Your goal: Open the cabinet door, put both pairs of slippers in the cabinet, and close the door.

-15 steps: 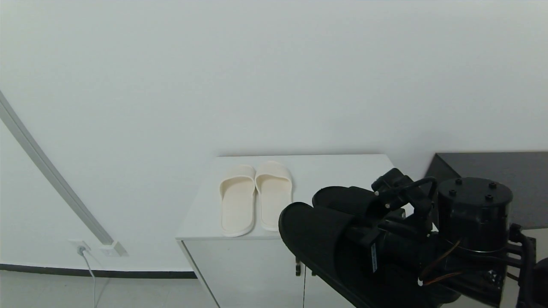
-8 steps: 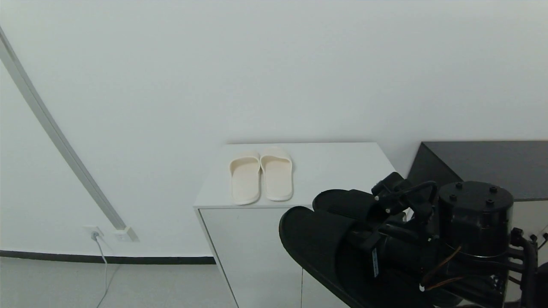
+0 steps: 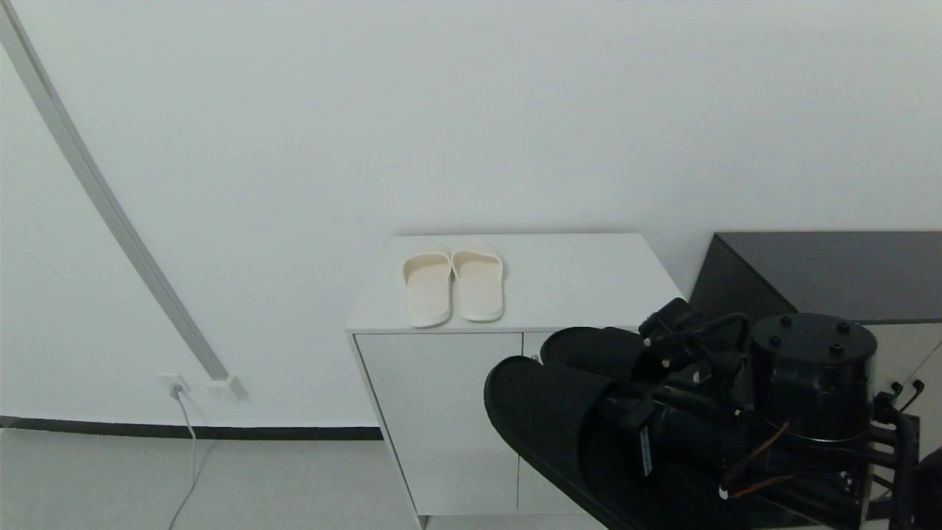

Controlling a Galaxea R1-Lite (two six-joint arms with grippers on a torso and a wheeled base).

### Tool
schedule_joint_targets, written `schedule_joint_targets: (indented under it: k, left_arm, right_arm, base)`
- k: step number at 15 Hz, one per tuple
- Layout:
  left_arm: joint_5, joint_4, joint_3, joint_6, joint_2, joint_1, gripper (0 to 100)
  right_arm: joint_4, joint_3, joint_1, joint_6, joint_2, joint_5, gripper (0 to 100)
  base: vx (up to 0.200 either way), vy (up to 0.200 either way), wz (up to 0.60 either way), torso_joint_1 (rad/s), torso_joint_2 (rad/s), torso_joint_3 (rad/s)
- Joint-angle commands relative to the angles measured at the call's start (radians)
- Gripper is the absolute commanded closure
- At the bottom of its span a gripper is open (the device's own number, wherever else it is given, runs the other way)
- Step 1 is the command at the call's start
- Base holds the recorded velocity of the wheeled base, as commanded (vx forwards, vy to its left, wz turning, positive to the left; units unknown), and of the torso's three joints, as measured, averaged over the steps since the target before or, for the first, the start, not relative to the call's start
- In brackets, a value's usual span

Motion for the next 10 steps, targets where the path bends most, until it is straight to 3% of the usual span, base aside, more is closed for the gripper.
schedule_joint_targets:
  k: [1, 7, 10]
  left_arm:
    - [0.0, 0.001, 0.0, 0.0, 0.001, 0.0, 100]
    - [0.0, -0.001, 0.0, -0.002, 0.001, 0.0, 100]
    - [0.0, -0.001, 0.0, 0.0, 0.001, 0.0, 100]
  right_arm:
    - [0.0, 0.0, 0.0, 0.0, 0.005, 0.001, 100]
    - [0.0, 0.001, 0.0, 0.0, 0.011, 0.002, 100]
    - [-0.004, 0.009, 0.0, 0.0, 0.011, 0.002, 100]
  base:
    - [0.0, 0.0, 0.0, 0.0, 0.0, 0.0]
    - [0.0, 0.0, 0.0, 0.0, 0.0, 0.0]
    - [0.0, 0.0, 0.0, -0.128, 0.31, 0.165]
